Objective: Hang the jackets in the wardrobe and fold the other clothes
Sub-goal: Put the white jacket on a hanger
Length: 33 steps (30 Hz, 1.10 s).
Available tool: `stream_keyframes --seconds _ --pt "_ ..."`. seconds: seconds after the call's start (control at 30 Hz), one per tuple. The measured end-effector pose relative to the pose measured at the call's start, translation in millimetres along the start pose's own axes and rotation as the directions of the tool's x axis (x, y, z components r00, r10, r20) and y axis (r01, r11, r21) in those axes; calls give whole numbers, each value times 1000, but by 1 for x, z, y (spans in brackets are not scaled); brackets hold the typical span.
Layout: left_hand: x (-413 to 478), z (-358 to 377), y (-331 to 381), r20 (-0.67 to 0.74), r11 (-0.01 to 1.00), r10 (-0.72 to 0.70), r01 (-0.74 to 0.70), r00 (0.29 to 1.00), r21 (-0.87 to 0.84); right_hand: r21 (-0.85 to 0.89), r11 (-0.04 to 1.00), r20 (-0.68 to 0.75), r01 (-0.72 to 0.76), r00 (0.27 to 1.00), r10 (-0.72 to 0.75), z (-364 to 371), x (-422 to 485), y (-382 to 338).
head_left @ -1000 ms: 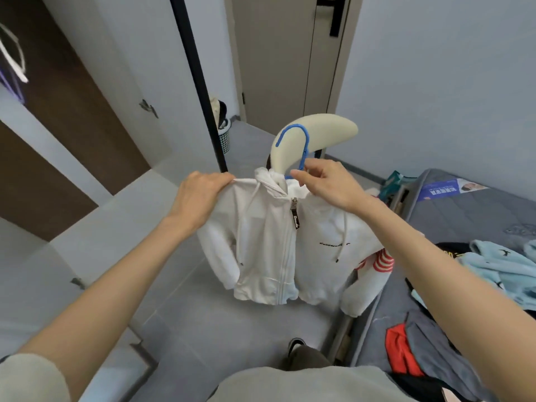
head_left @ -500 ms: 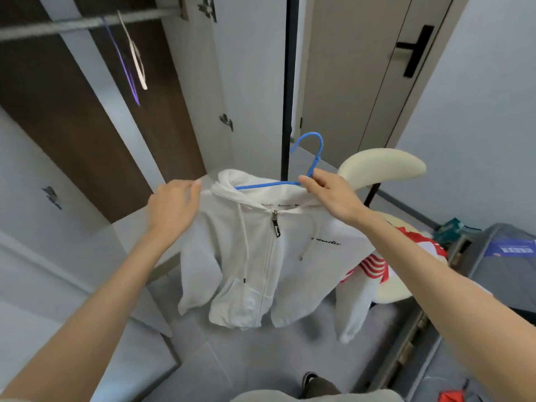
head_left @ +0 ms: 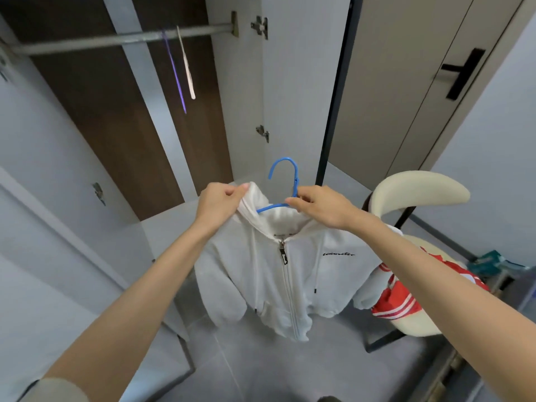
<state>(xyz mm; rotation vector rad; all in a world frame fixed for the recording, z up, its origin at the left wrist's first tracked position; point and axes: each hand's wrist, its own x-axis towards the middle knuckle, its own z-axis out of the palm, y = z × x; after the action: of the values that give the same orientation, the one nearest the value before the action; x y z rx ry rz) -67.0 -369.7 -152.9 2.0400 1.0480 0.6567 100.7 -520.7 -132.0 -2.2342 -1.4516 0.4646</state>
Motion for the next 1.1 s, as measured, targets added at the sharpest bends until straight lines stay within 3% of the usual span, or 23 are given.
stream_keyframes --seconds 0.23,0.37,0.53,0.7,0.83,1.1 --pt "11 1 -4 -30 991 75 -78 997 -112 184 982 119 -42 993 20 5 24 -7" --pt "34 -12 -20 4 983 141 -141 990 117 394 919 29 -7 1000 -4 11 43 -15" --pt "73 -35 -47 49 945 72 -84 996 315 525 850 -21 42 999 -37 5 93 -37" --pt "135 -53 -58 87 984 67 -81 994 156 653 757 72 -32 997 -19 -5 170 -62" --pt "191 -67 -58 2 995 -68 67 998 68 688 724 167 -43 981 -101 -12 235 -77" --pt "260 -101 -83 -169 982 -175 185 970 43 543 831 382 118 847 -369 0 361 -137"
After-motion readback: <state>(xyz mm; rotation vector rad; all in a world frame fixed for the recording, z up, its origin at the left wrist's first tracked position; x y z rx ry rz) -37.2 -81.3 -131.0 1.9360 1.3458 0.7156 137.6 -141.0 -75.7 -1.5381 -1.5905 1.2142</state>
